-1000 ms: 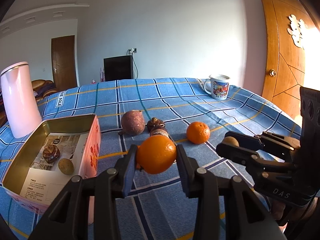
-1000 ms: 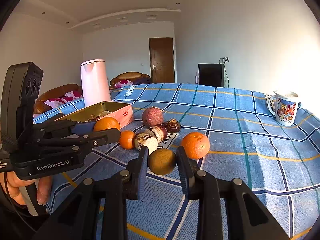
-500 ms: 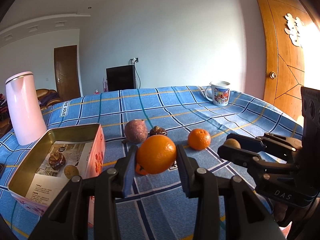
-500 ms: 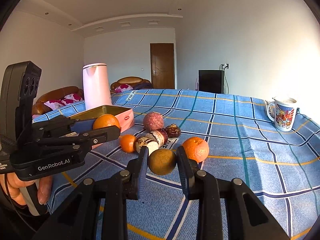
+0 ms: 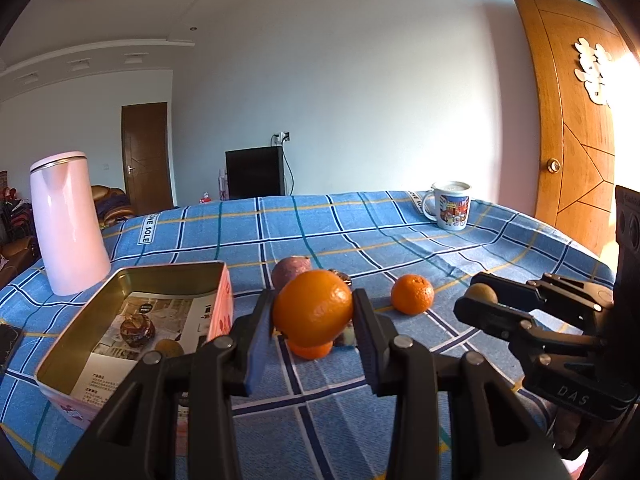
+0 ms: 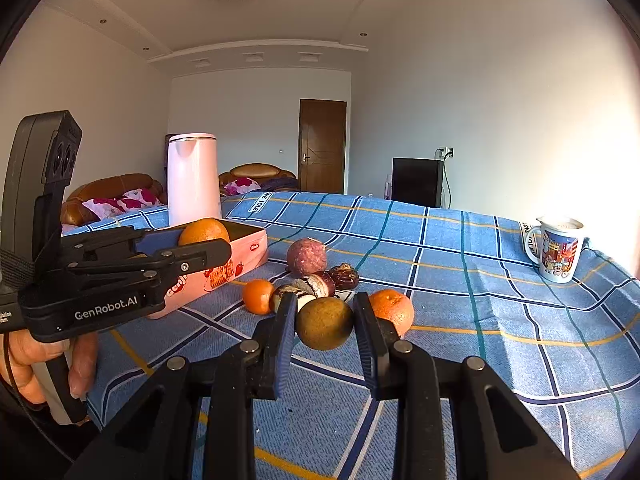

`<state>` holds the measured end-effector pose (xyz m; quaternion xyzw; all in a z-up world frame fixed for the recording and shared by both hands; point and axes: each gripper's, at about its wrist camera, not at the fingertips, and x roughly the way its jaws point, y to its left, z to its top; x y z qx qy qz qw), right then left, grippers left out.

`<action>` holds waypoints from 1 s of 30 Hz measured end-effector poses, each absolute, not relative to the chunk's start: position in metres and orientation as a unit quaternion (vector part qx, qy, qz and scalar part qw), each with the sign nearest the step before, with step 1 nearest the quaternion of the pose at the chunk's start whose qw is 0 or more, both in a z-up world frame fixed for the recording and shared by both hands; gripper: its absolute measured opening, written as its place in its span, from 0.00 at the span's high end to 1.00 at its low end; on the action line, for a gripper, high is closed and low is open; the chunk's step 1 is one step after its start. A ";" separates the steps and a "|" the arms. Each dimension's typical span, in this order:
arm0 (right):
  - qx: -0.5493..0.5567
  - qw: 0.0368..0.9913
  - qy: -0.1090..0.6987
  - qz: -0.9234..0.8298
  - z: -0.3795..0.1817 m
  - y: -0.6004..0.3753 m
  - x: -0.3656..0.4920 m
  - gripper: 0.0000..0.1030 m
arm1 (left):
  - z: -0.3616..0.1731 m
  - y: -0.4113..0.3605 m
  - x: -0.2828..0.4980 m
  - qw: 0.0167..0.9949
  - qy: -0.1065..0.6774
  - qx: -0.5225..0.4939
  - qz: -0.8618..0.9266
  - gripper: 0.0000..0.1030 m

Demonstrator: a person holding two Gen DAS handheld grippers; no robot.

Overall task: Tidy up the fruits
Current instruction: 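Grasp and lift the orange with the left tool while the right tool grasps the kiwi, then lower the orange and kiwi into the pink tin box and open both tools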

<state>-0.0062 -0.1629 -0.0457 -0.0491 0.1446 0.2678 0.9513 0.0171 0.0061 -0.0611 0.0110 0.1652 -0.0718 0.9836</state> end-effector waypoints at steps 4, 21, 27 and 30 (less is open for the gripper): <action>-0.045 0.949 0.142 0.277 -0.034 -0.158 -0.005 0.71 | -0.057 0.016 0.014 0.985 0.163 0.005 -0.063 0.61; -0.061 0.910 0.178 0.370 -0.006 -0.064 0.029 0.70 | -0.053 0.130 0.024 0.977 0.200 -0.061 0.047 0.61; -0.089 0.891 0.198 0.399 -0.009 -0.016 0.035 0.70 | -0.060 0.152 0.030 0.970 0.223 -0.068 0.067 0.61; -0.115 0.880 0.210 0.410 -0.014 0.010 0.034 0.70 | -0.064 0.158 0.032 0.967 0.235 -0.070 0.067 0.61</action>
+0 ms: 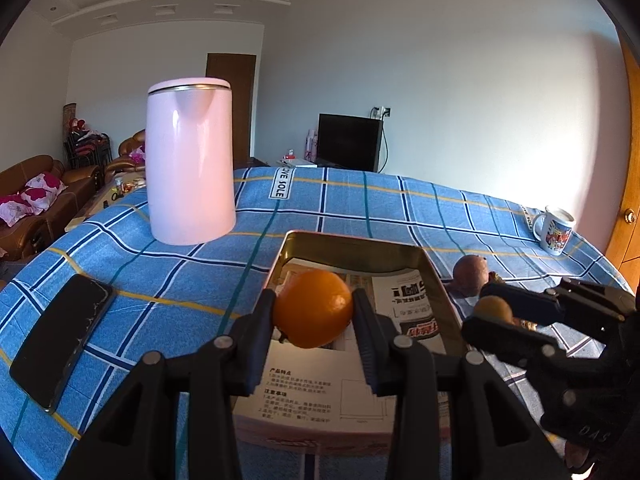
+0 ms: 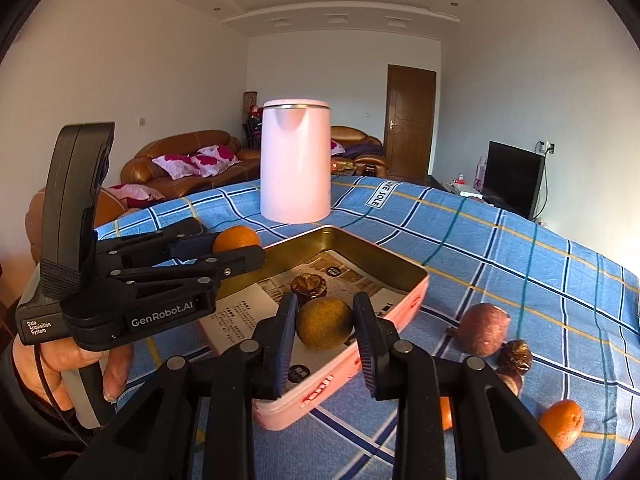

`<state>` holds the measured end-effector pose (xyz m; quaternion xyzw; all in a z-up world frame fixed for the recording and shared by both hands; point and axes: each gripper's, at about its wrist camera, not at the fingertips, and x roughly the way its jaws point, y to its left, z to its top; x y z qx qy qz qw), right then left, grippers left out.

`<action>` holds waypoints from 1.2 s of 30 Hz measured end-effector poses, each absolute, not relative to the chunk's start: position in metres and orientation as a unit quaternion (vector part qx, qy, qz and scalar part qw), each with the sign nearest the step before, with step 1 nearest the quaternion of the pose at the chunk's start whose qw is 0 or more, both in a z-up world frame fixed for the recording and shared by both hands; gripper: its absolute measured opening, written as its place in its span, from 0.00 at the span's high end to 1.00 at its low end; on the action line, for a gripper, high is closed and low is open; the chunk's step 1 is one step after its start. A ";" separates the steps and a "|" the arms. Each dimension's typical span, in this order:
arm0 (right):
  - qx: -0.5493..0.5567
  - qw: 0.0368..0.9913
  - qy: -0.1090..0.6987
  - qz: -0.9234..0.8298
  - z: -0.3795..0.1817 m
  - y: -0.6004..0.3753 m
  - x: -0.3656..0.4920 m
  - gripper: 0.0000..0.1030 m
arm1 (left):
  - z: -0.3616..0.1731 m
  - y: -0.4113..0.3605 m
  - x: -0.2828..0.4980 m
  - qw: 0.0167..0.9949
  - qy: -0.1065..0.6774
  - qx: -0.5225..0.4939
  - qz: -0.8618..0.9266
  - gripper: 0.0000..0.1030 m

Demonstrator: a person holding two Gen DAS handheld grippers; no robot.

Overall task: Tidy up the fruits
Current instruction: 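Lower the orange and kiwi into the pink tin box and open both tools, then move the left tool to another orange while the right tool reaches the wrapped cylinder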

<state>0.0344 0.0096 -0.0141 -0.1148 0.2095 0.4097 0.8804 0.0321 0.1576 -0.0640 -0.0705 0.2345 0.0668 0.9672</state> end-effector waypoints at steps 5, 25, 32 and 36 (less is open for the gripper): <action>-0.145 0.865 0.236 0.418 -0.029 0.039 0.037 0.70 | -0.068 0.161 0.033 0.965 0.244 -0.070 0.071 0.61; -0.129 0.906 0.268 0.301 -0.030 -0.068 0.058 0.45 | -0.057 0.123 0.026 0.972 0.221 -0.065 0.045 0.35; -0.091 0.905 0.310 0.278 -0.038 -0.085 0.075 0.44 | -0.059 0.098 0.030 0.972 0.229 -0.048 0.027 0.30; -0.099 0.898 0.327 0.277 -0.042 -0.080 0.075 0.44 | -0.059 0.093 0.028 0.973 0.228 -0.044 0.019 0.29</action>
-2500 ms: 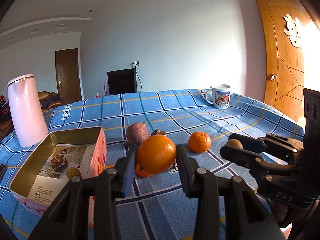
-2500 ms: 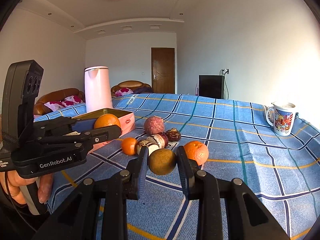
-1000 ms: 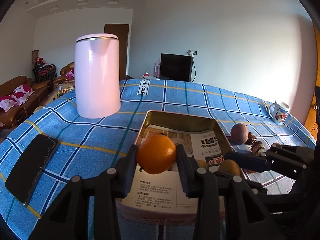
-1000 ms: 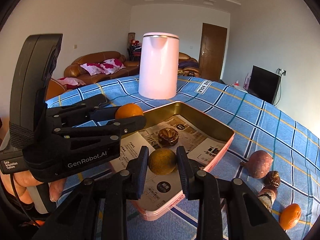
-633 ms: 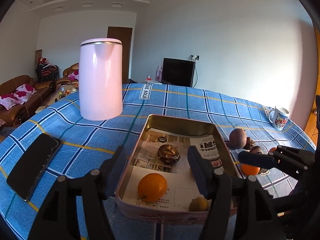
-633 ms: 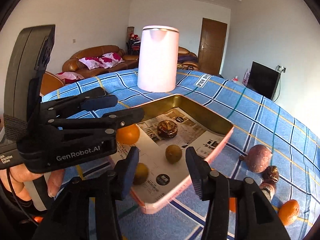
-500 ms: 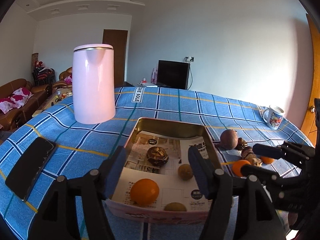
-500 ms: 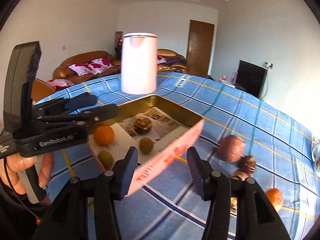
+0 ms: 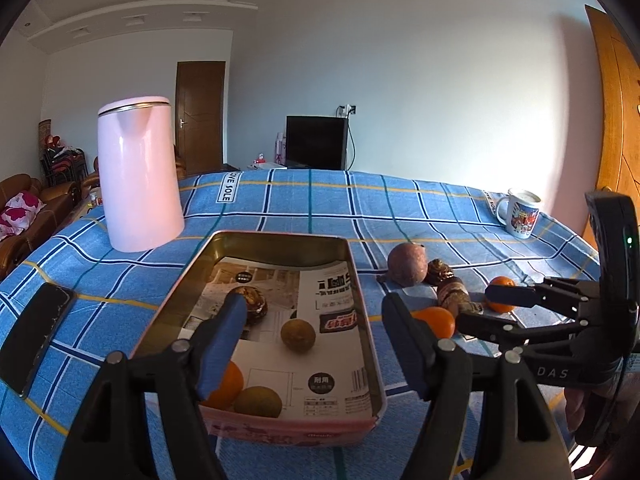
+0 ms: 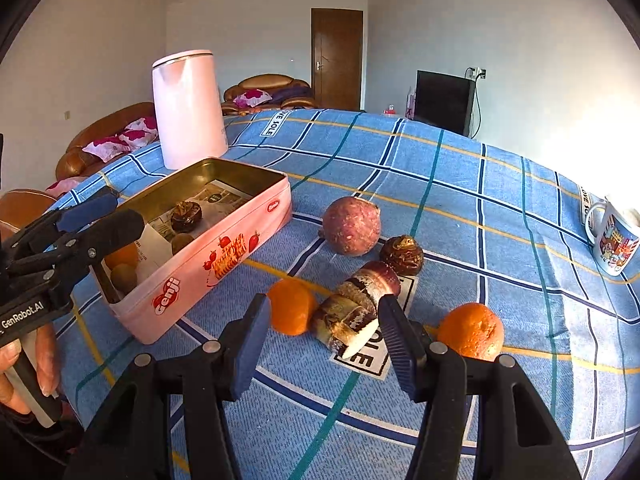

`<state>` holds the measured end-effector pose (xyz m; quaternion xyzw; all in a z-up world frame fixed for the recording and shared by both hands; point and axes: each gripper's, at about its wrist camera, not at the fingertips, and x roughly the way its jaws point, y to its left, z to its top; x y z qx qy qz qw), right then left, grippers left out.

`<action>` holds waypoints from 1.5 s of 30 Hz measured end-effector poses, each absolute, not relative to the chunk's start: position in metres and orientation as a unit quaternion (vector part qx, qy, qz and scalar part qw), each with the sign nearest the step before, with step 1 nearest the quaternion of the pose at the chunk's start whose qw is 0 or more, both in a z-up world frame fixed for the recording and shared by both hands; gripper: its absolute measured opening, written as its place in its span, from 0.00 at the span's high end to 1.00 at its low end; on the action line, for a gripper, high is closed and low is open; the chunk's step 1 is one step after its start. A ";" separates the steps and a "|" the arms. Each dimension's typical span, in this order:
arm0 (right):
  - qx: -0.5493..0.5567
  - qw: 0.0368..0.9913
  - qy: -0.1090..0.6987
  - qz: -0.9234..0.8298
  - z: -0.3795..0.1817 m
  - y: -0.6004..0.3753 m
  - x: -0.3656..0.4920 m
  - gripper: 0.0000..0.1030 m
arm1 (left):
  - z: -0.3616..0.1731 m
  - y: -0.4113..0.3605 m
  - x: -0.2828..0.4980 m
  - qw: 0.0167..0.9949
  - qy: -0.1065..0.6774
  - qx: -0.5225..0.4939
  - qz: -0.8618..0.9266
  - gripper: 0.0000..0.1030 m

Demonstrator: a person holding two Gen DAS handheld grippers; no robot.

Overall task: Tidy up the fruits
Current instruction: 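Move the left tool to another orange while the right tool reaches the wrapped cylinder, then grasp the orange with the left tool while the right tool grasps the wrapped cylinder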

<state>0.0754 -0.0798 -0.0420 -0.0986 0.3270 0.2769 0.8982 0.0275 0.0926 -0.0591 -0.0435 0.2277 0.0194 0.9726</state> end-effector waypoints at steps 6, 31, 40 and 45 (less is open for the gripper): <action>-0.079 0.892 0.360 0.260 -0.054 -0.090 0.086 0.44 | -0.061 0.090 0.028 0.972 0.231 -0.046 0.015 0.28; -0.070 0.873 0.383 0.293 -0.056 -0.092 0.095 0.56 | -0.056 0.058 0.029 0.973 0.229 -0.022 -0.024 0.28; -0.054 0.921 0.314 0.225 -0.046 -0.141 0.075 0.56 | -0.056 0.016 0.044 0.969 0.243 0.014 -0.050 0.27; -0.034 0.926 0.302 0.222 -0.043 -0.156 0.074 0.56 | -0.062 -0.009 0.059 0.961 0.266 0.028 -0.070 0.28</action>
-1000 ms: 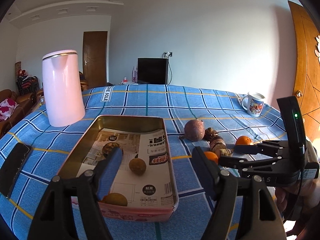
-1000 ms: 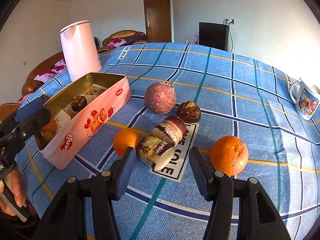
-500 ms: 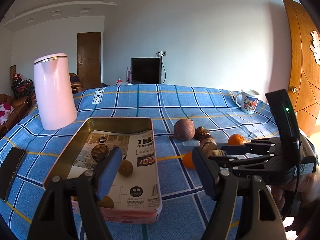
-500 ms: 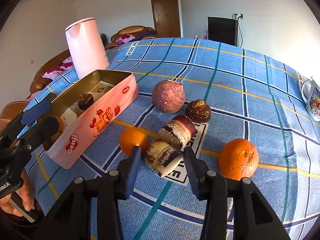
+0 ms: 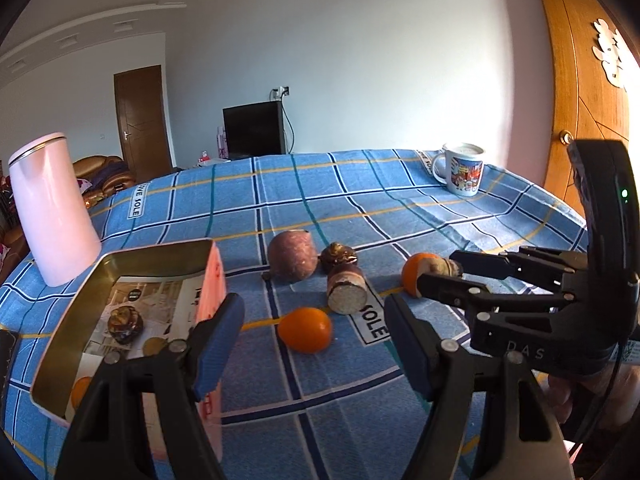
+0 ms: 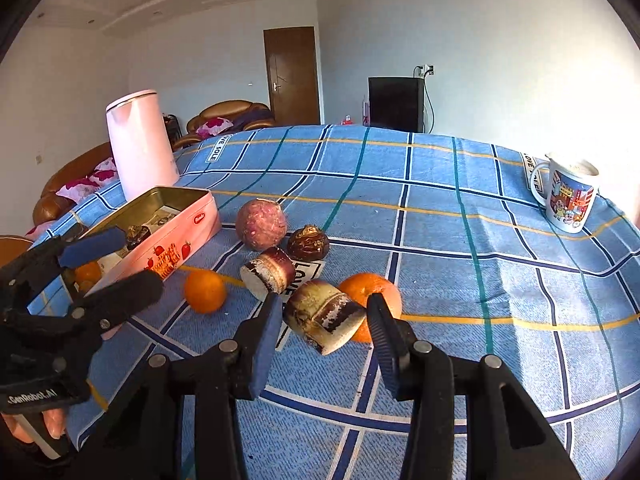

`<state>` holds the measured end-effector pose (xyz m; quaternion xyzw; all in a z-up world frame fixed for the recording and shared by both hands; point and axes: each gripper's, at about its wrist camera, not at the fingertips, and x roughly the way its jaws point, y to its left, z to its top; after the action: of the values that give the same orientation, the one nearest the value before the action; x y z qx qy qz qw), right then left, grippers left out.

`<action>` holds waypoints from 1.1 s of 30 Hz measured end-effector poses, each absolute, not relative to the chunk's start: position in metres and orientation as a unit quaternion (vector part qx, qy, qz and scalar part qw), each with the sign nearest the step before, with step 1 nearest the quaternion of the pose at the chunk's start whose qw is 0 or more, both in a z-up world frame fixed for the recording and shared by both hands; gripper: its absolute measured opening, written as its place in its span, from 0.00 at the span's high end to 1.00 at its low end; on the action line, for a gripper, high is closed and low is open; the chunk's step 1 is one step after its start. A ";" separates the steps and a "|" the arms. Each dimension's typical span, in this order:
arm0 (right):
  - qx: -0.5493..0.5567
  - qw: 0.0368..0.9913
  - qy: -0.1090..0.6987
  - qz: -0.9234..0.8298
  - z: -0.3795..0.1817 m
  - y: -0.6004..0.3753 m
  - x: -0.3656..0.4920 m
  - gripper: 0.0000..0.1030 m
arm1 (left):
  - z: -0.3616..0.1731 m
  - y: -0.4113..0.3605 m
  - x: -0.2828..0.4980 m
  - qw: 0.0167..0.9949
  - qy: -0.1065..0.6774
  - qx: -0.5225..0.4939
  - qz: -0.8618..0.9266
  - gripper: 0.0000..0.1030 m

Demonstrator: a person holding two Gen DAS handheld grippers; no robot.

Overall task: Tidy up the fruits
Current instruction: 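Grasp the orange with the left tool while the right tool grasps the wrapped cylinder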

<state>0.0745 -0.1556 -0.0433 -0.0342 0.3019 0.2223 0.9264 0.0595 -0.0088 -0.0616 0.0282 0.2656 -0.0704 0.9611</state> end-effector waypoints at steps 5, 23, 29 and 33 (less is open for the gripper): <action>-0.031 0.929 0.291 0.227 -0.042 -0.157 0.072 0.56 | -0.070 -0.020 0.077 0.951 0.297 0.038 -0.072 0.40; -0.020 0.929 0.287 0.231 -0.042 -0.162 0.070 0.56 | -0.090 -0.013 0.109 0.920 0.387 0.020 -0.058 0.45; -0.018 0.929 0.287 0.234 -0.042 -0.163 0.071 0.56 | -0.092 -0.013 0.119 0.912 0.404 0.031 -0.054 0.54; -0.016 0.928 0.286 0.237 -0.042 -0.163 0.071 0.56 | -0.095 -0.003 0.122 0.909 0.412 0.030 -0.061 0.59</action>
<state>0.0713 -0.1633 -0.0417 -0.0156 0.2860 0.2369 0.9284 0.1218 -0.0032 -0.0948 0.0297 0.4124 -0.0606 0.9085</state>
